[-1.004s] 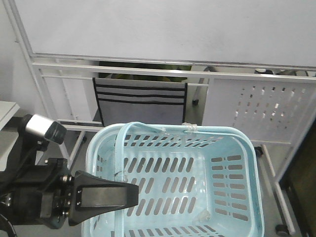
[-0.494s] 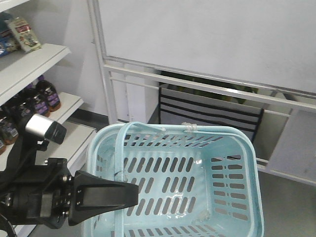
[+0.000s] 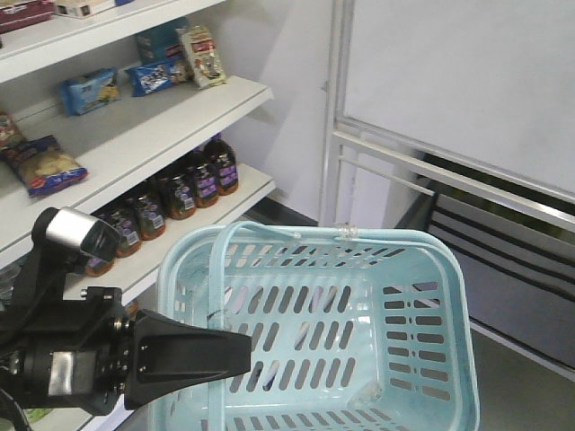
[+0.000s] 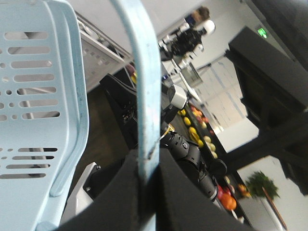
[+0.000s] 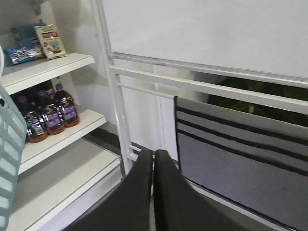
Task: Place coke in basket with both arms
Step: 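Turn the base toward the snack and drink shelves holding the basket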
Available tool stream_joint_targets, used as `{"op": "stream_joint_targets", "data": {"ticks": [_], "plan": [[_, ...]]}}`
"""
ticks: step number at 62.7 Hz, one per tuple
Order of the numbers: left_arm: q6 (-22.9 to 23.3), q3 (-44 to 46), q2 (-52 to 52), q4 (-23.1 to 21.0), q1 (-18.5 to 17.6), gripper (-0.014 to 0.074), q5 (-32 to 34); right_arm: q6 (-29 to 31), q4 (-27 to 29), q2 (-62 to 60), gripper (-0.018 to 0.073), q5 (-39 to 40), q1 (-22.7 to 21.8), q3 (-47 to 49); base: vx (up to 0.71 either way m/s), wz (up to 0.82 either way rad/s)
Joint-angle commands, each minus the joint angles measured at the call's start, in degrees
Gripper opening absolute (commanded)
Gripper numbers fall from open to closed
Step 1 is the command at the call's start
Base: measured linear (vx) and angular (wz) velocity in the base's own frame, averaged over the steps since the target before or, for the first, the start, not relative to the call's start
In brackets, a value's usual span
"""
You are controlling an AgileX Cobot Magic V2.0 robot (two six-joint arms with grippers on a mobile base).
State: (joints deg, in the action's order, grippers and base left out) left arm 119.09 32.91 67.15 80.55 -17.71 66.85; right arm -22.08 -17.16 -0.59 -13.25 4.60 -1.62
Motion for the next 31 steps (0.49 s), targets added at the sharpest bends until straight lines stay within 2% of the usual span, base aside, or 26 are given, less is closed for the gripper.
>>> {"op": "stream_joint_targets", "data": {"ticks": [1, 31], "plan": [[-0.1, 1.4, -1.3, -5.2, 0.3, -0.0007, 12.3, 0.3, -0.9, -1.0, -0.0005, 4.0, 0.1, -0.6, 0.13, 0.55], [-0.1, 1.4, -1.3, -5.2, 0.3, -0.0007, 12.3, 0.3, -0.9, -1.0, -0.0005, 4.1, 0.1, -0.6, 0.12, 0.50]]}}
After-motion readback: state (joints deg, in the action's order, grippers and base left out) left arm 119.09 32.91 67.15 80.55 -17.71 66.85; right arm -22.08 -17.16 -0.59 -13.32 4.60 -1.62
